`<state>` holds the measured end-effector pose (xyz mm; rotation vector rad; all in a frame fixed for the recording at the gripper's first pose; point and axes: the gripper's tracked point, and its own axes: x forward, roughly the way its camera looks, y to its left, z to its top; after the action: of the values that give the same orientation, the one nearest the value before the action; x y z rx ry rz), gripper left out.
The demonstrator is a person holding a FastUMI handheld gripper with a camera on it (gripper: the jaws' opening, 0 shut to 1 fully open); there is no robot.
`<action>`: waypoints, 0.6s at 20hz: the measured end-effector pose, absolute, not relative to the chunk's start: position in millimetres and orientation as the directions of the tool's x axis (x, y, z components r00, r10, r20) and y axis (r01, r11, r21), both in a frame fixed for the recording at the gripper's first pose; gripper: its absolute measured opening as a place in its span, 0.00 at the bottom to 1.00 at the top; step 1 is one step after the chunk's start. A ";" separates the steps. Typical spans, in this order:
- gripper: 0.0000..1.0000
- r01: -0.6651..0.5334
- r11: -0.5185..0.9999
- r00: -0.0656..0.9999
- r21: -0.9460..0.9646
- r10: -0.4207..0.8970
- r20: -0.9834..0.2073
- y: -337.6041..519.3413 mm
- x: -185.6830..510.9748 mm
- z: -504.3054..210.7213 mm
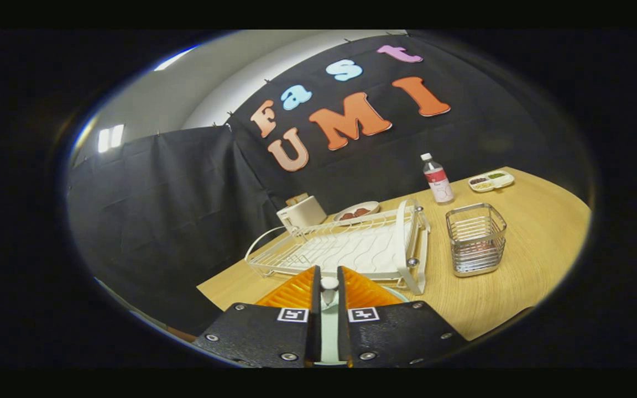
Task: Take the plate from the dish rack, then take the spoon from the basket and place it into the plate.
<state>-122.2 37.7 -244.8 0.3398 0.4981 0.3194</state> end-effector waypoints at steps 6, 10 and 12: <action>0.19 -0.150 0.902 0.810 0.405 0.347 -0.472 26.4 -125.7 -261.6; 0.24 -0.122 0.898 0.849 0.422 0.315 -0.425 16.0 -115.5 -244.1; 0.30 -0.122 0.898 0.875 0.422 0.298 -0.381 12.4 -107.2 -229.3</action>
<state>-107.2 12.4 -229.3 0.3998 0.4553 0.2255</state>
